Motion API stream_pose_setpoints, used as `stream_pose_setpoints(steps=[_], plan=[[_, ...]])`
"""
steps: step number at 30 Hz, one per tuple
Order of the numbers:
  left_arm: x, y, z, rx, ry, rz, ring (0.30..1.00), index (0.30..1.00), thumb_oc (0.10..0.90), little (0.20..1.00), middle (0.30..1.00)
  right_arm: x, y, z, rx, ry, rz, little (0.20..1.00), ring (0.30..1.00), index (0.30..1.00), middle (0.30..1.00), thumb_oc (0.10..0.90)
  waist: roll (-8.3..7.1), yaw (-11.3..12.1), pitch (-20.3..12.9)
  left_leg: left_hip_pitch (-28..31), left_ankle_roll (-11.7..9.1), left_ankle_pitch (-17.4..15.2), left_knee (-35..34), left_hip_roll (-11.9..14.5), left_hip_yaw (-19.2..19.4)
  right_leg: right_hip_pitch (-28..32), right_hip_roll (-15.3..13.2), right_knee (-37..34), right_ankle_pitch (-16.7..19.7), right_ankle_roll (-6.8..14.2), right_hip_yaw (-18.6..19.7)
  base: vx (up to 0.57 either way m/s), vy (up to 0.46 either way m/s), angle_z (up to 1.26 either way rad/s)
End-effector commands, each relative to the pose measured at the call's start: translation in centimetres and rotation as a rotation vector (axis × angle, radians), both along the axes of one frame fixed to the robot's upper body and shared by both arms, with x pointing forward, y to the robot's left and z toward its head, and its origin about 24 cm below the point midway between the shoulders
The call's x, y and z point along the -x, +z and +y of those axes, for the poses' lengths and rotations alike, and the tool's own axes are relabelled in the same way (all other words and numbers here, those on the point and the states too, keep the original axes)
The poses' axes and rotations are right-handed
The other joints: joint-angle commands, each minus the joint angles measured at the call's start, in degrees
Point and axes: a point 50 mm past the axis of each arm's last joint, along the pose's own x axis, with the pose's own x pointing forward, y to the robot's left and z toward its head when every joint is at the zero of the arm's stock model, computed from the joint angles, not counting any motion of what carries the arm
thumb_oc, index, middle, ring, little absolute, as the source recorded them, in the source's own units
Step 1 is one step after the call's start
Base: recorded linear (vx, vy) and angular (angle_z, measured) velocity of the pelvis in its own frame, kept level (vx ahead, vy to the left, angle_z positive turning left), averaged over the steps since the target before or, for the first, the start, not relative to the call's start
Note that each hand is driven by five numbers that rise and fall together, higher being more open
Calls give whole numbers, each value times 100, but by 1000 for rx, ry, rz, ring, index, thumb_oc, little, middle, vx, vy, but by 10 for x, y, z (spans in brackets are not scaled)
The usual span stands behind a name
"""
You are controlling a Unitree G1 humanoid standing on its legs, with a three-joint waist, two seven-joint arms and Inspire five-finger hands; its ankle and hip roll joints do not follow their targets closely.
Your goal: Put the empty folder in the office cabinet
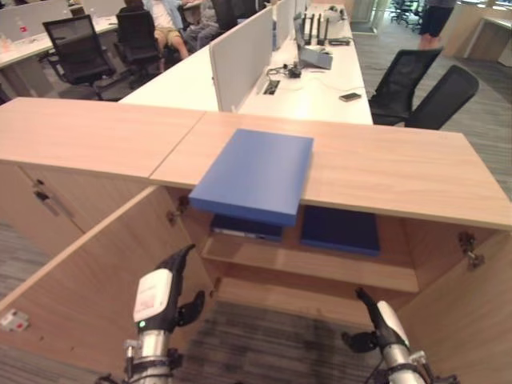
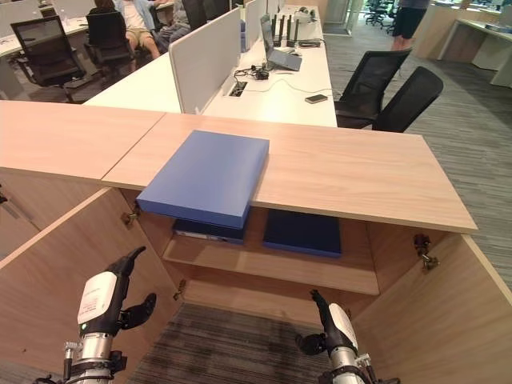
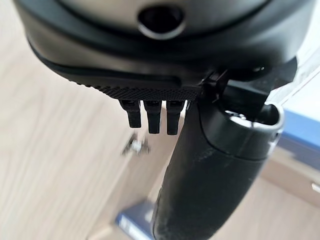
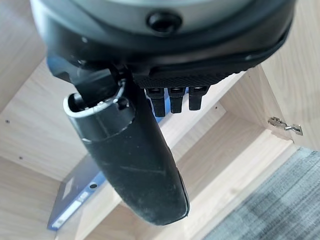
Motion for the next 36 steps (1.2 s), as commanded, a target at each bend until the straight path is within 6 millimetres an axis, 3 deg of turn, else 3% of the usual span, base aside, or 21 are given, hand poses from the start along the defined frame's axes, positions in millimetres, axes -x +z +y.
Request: stream_pose_setpoints(steps=[1, 7, 10, 15, 23, 36], plan=[[-18, 46, 7, -42, -9, -277, 900, 900, 800, 900, 900, -40, 29, 4, -39, 6, -225, 900, 900, 900, 900, 800, -135, 109, -13, 254, -117, -687, -13, 30, -131, 220, -124, 275, -538, 326, -108, 1, -24, 11], [-22, 71, 8, -144, -44, -388, 900, 900, 800, 900, 900, -41, 29, 2, -50, -12, -223, 900, 900, 900, 900, 800, -148, 143, -29, 249, -129, -688, -13, 49, -168, 234, -98, 274, -562, 317, -124, 4, -22, 1], [-31, 93, 9, -264, -96, -459, 900, 900, 800, 900, 900, -41, 28, 1, -73, -29, -215, 900, 900, 900, 900, 800, -107, 121, -54, 268, -144, -691, -13, 60, -163, 226, -94, 289, -574, 321, -128, 0, 0, 0], [-38, 108, 9, -319, -126, -519, 900, 900, 800, 900, 900, -44, 29, 3, -89, -22, -219, 900, 900, 900, 900, 800, -85, 92, -72, 285, -161, -703, -13, 84, -153, 216, -91, 308, -588, 317, -116, 0, 0, 0], [-51, 142, -7, -405, -302, -611, 900, 900, 800, 900, 900, -43, 25, 7, -106, -11, -197, 900, 900, 900, 900, 800, 16, -48, -130, 331, -190, -714, -13, 104, -86, 184, -78, 329, -583, 329, -63, 0, 0, 0], [-73, 145, -26, -410, -436, -558, 900, 900, 800, 900, 900, -39, 21, 6, -132, -42, -180, 900, 900, 900, 900, 800, 90, -282, -161, 349, -185, -662, -13, 95, 44, 130, -91, 318, -489, 348, 66, 0, 3, -6]])
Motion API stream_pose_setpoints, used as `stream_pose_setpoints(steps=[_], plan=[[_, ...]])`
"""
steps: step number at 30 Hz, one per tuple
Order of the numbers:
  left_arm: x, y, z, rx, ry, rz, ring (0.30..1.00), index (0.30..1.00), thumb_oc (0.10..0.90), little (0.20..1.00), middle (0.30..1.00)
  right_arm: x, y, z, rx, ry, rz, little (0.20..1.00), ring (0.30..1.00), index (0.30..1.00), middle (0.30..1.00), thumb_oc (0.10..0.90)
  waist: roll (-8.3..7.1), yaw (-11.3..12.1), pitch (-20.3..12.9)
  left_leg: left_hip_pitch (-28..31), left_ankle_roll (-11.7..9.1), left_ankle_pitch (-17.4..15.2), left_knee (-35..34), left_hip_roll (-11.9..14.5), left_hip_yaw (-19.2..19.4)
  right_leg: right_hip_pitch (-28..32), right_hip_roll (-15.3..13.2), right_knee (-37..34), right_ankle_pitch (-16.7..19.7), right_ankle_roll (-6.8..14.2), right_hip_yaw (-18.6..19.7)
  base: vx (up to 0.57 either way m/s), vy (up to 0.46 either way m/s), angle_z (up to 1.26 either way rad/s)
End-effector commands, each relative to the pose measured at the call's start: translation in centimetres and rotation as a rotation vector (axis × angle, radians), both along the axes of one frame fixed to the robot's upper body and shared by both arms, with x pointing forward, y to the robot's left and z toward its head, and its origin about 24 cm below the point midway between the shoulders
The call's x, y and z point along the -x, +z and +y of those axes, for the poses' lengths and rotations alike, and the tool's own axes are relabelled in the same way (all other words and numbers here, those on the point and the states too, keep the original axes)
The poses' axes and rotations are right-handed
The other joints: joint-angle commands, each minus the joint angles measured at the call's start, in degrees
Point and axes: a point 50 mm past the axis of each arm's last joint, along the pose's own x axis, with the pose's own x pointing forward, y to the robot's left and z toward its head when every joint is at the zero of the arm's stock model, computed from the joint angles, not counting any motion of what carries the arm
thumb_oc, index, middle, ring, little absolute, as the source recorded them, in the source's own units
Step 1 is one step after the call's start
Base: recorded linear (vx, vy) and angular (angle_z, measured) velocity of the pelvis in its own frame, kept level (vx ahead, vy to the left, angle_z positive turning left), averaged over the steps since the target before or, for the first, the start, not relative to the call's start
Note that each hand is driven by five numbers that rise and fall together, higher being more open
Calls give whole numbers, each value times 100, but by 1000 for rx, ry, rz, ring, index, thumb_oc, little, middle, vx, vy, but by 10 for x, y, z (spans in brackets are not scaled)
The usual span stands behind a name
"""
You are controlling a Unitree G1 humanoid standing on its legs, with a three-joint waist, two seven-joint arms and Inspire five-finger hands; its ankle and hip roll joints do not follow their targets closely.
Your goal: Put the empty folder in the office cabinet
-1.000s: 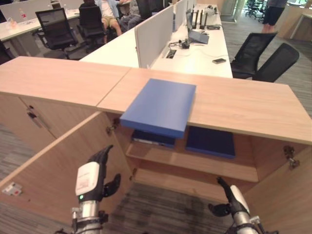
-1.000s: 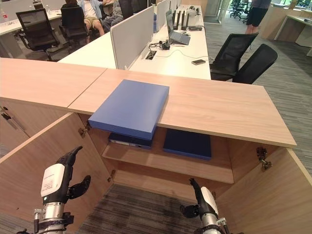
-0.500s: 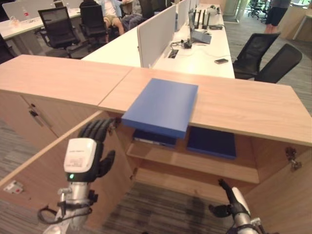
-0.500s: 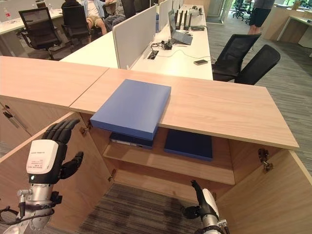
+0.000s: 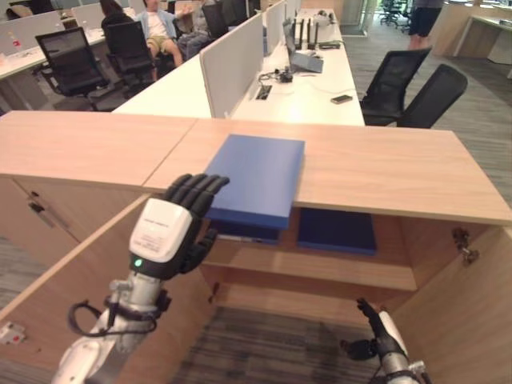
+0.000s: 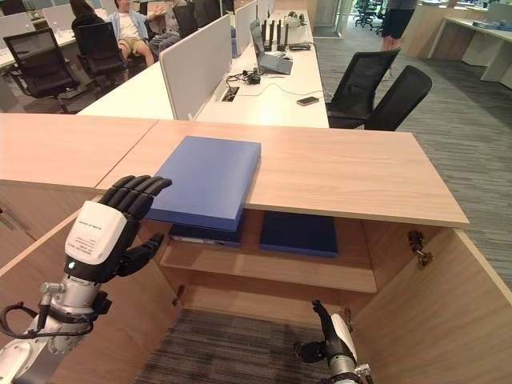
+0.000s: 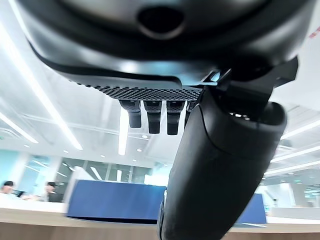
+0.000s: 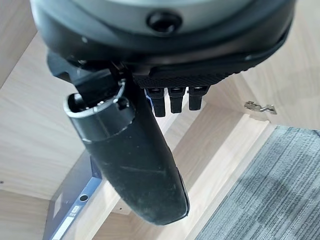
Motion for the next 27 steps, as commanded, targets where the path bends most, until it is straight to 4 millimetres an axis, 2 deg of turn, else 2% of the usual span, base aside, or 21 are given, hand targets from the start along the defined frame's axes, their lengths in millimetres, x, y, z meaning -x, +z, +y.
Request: stream_pose_setpoints(steps=[1, 8, 14, 21, 27], plan=[[-19, 39, -2, 6, -38, -187, 900, 900, 800, 900, 900, -45, 33, 5, -29, 33, -231, 900, 900, 900, 900, 800, -36, 26, -123, 263, -131, -699, -13, 81, -110, 155, -106, 299, -539, 382, -85, -2, 7, -4], [-27, 34, -8, 49, -53, -136, 900, 900, 800, 900, 900, -41, 30, -1, -60, -40, -222, 900, 900, 900, 900, 800, -42, -67, -129, 265, -107, -667, -13, 50, -56, 117, -130, 304, -464, 378, -36, 4, 11, -9], [-38, 33, -9, 53, -38, -120, 900, 900, 800, 900, 900, -37, 27, -4, -92, -88, -206, 900, 900, 900, 900, 800, -68, -143, -159, 327, -95, -772, -13, 48, -21, 150, -133, 293, -518, 397, 3, 23, 4, -1], [-50, 32, -4, 15, 5, -111, 900, 900, 800, 900, 900, -34, 26, -7, -91, -91, -193, 900, 900, 900, 900, 800, -86, -203, -165, 330, -92, -719, -13, 41, 11, 123, -147, 316, -455, 394, 21, 9, 3, 0], [-63, 34, 1, -47, 52, -121, 900, 900, 800, 900, 900, -33, 26, -8, -85, -75, -185, 900, 900, 900, 900, 800, -93, -267, -196, 377, -96, -797, -13, 45, 45, 149, -144, 301, -503, 414, 60, 15, 1, 0]])
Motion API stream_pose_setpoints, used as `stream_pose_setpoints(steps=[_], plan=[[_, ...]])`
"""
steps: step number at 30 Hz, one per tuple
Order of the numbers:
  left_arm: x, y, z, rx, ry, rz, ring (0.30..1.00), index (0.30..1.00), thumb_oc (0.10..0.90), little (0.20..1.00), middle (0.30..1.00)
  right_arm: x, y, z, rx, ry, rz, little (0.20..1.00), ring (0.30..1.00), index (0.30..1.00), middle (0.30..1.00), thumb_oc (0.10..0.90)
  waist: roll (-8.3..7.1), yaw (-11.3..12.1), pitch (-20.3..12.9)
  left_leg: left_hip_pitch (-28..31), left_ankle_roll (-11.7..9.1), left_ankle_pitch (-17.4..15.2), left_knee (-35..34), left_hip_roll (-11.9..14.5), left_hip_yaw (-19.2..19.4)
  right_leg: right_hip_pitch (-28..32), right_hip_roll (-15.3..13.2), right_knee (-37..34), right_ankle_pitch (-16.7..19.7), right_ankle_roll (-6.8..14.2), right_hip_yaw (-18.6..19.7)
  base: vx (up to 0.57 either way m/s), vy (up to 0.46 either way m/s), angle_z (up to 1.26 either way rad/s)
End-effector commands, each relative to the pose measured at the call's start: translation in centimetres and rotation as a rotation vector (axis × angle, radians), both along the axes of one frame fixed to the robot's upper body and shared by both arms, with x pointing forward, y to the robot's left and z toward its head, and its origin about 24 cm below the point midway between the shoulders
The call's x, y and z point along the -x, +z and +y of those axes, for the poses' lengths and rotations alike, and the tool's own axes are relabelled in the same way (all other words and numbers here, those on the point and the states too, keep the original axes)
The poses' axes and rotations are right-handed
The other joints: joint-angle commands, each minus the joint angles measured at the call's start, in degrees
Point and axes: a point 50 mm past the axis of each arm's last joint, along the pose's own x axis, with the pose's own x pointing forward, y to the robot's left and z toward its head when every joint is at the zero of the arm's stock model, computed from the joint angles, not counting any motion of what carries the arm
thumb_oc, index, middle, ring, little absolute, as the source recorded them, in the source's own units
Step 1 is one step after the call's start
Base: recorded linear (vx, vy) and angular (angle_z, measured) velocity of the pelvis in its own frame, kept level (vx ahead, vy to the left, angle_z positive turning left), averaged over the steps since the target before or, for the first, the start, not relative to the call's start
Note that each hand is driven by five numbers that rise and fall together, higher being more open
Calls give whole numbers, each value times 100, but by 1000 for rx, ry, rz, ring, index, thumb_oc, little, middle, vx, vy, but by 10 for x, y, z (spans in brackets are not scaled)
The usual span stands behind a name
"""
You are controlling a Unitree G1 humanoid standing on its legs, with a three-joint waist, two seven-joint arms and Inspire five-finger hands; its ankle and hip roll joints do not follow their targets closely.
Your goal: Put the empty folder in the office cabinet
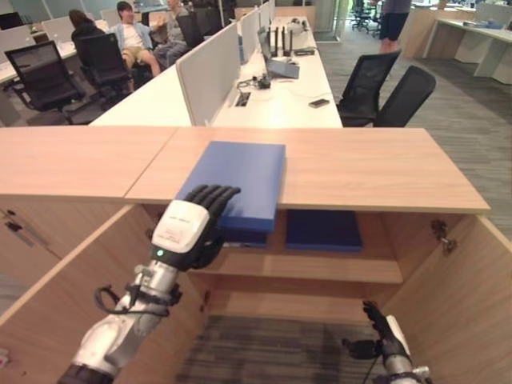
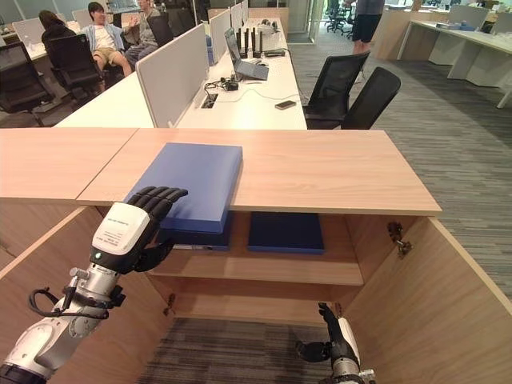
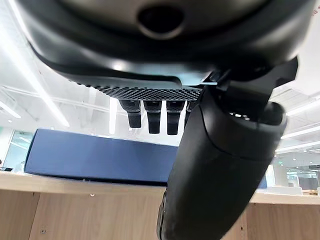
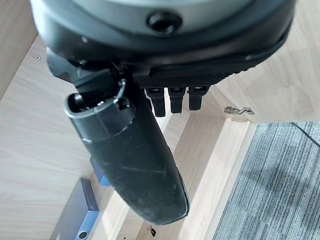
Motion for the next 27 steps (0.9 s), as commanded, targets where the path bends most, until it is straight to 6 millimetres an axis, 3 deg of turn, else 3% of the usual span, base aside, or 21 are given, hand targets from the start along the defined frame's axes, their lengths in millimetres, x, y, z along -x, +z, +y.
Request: stream_pose_setpoints(steps=[1, 10, 27], plan=[[-34, 52, 1, -33, 15, -237, 900, 900, 800, 900, 900, -37, 27, -4, 5, 20, -188, 900, 900, 900, 900, 800, -42, -67, -80, 292, -89, -784, -11, 43, -119, 160, -141, 302, -544, 407, -94, 0, 0, 0], [-46, 56, 5, -108, 46, -236, 900, 900, 800, 900, 900, -36, 27, -5, 1, 25, -184, 900, 900, 900, 900, 800, -27, -142, -95, 316, -86, -795, -11, 40, -65, 141, -142, 305, -537, 424, -41, -1, 1, -1], [-56, 40, 15, -92, 118, -150, 900, 900, 800, 900, 900, -30, 22, -12, -22, -46, -162, 900, 900, 900, 900, 800, -24, -253, -105, 377, -74, -819, -11, 25, 27, 120, -162, 321, -514, 444, 34, 1, 1, -3]])
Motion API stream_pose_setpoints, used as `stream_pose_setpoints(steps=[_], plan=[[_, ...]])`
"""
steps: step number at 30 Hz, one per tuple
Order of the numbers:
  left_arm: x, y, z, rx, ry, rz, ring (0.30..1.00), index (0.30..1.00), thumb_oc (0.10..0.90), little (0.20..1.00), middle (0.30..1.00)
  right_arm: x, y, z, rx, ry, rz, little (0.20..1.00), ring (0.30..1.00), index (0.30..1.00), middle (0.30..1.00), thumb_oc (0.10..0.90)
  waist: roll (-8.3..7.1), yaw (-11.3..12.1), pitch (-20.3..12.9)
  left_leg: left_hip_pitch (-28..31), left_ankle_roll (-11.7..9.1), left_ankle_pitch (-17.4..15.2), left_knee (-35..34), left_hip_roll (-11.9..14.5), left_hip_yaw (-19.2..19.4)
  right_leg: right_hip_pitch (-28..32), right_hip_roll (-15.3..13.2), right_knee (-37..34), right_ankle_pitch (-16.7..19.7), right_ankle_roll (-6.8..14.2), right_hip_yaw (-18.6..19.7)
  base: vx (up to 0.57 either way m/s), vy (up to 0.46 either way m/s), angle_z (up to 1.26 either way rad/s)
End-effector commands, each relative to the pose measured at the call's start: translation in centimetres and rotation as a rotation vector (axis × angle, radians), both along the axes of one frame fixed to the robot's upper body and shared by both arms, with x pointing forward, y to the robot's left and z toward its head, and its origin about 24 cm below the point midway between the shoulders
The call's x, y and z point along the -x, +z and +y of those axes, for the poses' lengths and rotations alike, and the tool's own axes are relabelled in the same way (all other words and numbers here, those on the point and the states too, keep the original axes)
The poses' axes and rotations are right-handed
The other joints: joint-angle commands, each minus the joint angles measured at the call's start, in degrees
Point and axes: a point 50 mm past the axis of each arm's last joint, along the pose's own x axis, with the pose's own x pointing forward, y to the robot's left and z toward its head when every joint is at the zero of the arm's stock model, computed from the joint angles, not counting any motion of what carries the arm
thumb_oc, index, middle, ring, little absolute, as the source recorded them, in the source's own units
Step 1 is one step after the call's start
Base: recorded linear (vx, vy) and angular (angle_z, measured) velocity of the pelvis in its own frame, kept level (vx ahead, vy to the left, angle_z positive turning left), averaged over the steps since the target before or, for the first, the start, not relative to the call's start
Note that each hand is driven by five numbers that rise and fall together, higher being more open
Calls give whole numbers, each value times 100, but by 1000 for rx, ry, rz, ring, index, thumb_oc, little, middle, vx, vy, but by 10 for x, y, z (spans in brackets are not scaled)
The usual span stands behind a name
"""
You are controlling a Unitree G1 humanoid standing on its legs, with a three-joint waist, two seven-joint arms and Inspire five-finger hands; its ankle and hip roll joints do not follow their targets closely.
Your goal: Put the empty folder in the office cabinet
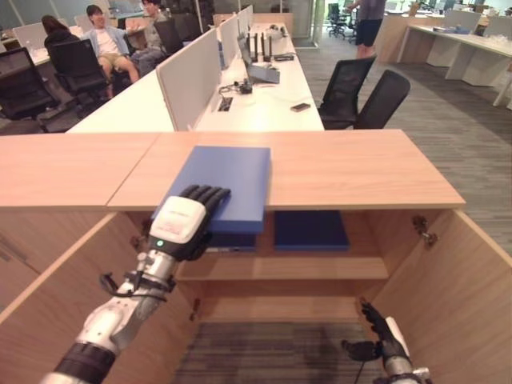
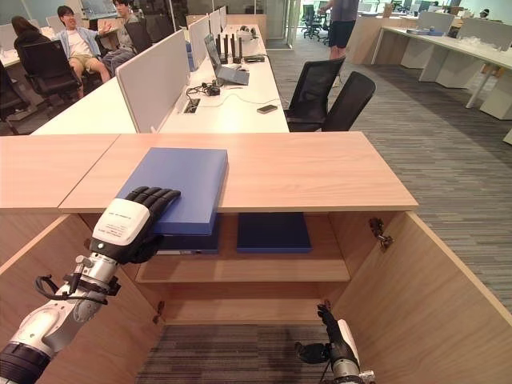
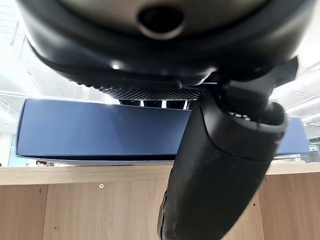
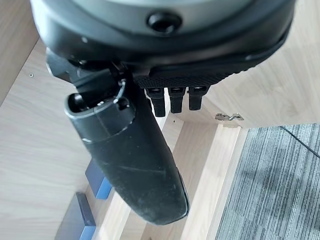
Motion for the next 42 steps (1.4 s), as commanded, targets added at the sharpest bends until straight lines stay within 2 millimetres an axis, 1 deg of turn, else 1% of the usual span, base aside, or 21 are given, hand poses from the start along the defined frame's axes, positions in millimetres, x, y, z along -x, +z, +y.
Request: stream_pose_setpoints(steps=[1, 4, 5, 6, 15, 19, 20, 21, 23, 24, 25, 28, 31, 32, 33, 36, 37, 38, 39, 40, 42], plan=[[-35, 51, -3, 23, 3, -208, 900, 900, 800, 900, 900, -31, 23, -10, 0, -38, -171, 900, 900, 900, 900, 800, 34, 28, -54, 349, -80, -810, -10, 25, -120, 195, -162, 321, -552, 444, -117, 0, 0, 0], [-36, 50, -2, 22, 11, -200, 900, 900, 800, 900, 900, -30, 23, -10, -1, -38, -171, 900, 900, 900, 900, 800, 34, 16, -54, 350, -79, -812, -10, 23, -112, 192, -165, 323, -552, 445, -117, 0, 0, 0], [-37, 48, -1, 23, 23, -193, 735, 735, 690, 735, 735, -29, 23, -10, -2, -37, -167, 900, 900, 900, 900, 800, 37, 6, -56, 352, -80, -810, -10, 23, -101, 193, -166, 326, -553, 446, -121, 0, 0, 0], [-38, 48, 0, 24, 27, -192, 300, 300, 400, 300, 300, -29, 22, -11, 0, -39, -163, 900, 900, 900, 900, 800, 38, 4, -55, 353, -78, -811, -10, 22, -100, 191, -164, 328, -553, 447, -117, 0, 0, 0], [-37, 48, 1, 60, 38, -193, 300, 300, 400, 300, 300, -27, 20, -11, 12, -39, -152, 900, 900, 900, 900, 800, 25, 11, -59, 368, -72, -814, -10, 20, -94, 191, -165, 338, -554, 443, -106, 1, 0, 0], [-34, 59, -4, 95, 10, -243, 300, 300, 400, 300, 300, -27, 19, -12, 15, -47, -147, 900, 900, 900, 900, 800, 18, 42, -53, 359, -70, -806, -10, 21, -109, 198, -168, 343, -565, 441, -125, -16, 1, -3], [-32, 63, -5, 109, 0, -263, 300, 300, 400, 300, 300, -28, 20, -11, 15, -46, -151, 900, 900, 900, 900, 800, 6, 51, -39, 321, -64, -726, -10, 9, -120, 158, -180, 362, -506, 430, -132, 0, 0, 0], [-30, 67, -7, 118, -13, -281, 300, 300, 400, 300, 300, -28, 19, -10, 14, -47, -147, 900, 900, 900, 900, 800, 12, 62, -57, 347, -68, -801, -10, 20, -128, 195, -172, 344, -567, 440, -134, 0, 0, 0], [-28, 73, -9, 132, -26, -300, 300, 300, 400, 300, 300, -29, 19, -9, 14, -45, -148, 900, 900, 900, 900, 800, 7, 70, -57, 329, -67, -789, -10, 15, -139, 187, -179, 343, -560, 437, -140, 19, -1, 0], [-22, 87, -17, 190, -78, -360, 300, 300, 400, 300, 300, -29, 17, -8, 9, -52, -140, 900, 900, 900, 900, 800, -7, 129, -54, 319, -61, -785, -10, 19, -174, 191, -180, 342, -564, 428, -159, -50, -7, 1], [-15, 96, -19, 221, -106, -393, 300, 300, 400, 300, 300, -30, 16, -7, 8, -52, -138, 900, 900, 900, 900, 800, -9, 136, -35, 290, -54, -715, -10, 7, -186, 162, -188, 357, -511, 413, -172, -53, -13, 0], [4, 125, -28, 313, -204, -529, 300, 300, 400, 300, 300, -34, 15, -2, 1, -49, -138, 900, 900, 900, 900, 800, -23, 229, -41, 259, -45, -698, -10, -2, -232, 173, -189, 350, -512, 402, -211, -22, -8, 2], [22, 146, -28, 420, -257, -632, 300, 300, 400, 300, 300, -37, 14, 2, -2, -42, -135, 900, 900, 900, 900, 800, -18, 294, -43, 243, -40, -682, -10, -15, -266, 186, -190, 349, -510, 389, -241, -20, -6, 13], [23, 146, -27, 421, -255, -631, 300, 300, 400, 300, 300, -37, 14, 2, -1, -40, -135, 900, 900, 900, 900, 800, -14, 282, -41, 243, -40, -682, -10, -14, -267, 186, -190, 349, -510, 389, -242, 0, 0, 0], [33, 161, -24, 509, -301, -699, 300, 300, 400, 300, 300, -39, 12, 3, -1, -38, -125, 900, 900, 900, 900, 800, -4, 353, -50, 231, -37, -671, -10, -16, -298, 192, -193, 352, -514, 381, -267, -15, -3, 4], [46, 177, -19, 661, -380, -768, 300, 300, 400, 300, 300, -44, 13, 4, -2, -23, -125, 900, 900, 900, 900, 800, 17, 412, -56, 222, -33, -654, -10, -27, -334, 206, -193, 356, -513, 373, -300, -7, -2, 2], [46, 178, -19, 662, -380, -767, 300, 300, 400, 300, 300, -45, 13, 5, -2, -22, -125, 900, 900, 900, 900, 800, 17, 406, -52, 222, -33, -653, -10, -26, -336, 207, -192, 356, -512, 372, -301, 0, 0, 0], [50, 183, -16, 713, -411, -785, 300, 300, 400, 300, 300, -47, 14, 5, -1, -14, -128, 900, 900, 900, 900, 800, 29, 428, -48, 211, -31, -645, -10, -37, -345, 206, -192, 358, -512, 369, -308, -20, 5, 5], [54, 187, -14, 761, -449, -786, 300, 300, 400, 300, 300, -49, 14, 5, 0, -10, -126, 900, 900, 900, 900, 800, 41, 453, -49, 203, -30, -637, -10, -39, -357, 204, -193, 361, -513, 368, -321, -39, 5, 5], [61, 193, -9, 868, -528, -771, 300, 300, 400, 300, 300, -52, 16, 6, -1, 3, -131, 900, 900, 900, 900, 800, 60, 507, -47, 187, -31, -614, -10, -37, -370, 205, -197, 364, -514, 364, -347, -37, 6, 6], [66, 198, -4, 966, -593, -746, 300, 300, 400, 300, 300, -56, 18, 8, -3, 16, -135, 900, 900, 900, 900, 800, 82, 540, -42, 174, -31, -606, -10, -49, -391, 201, -197, 370, -510, 356, -363, -31, 3, 9]])
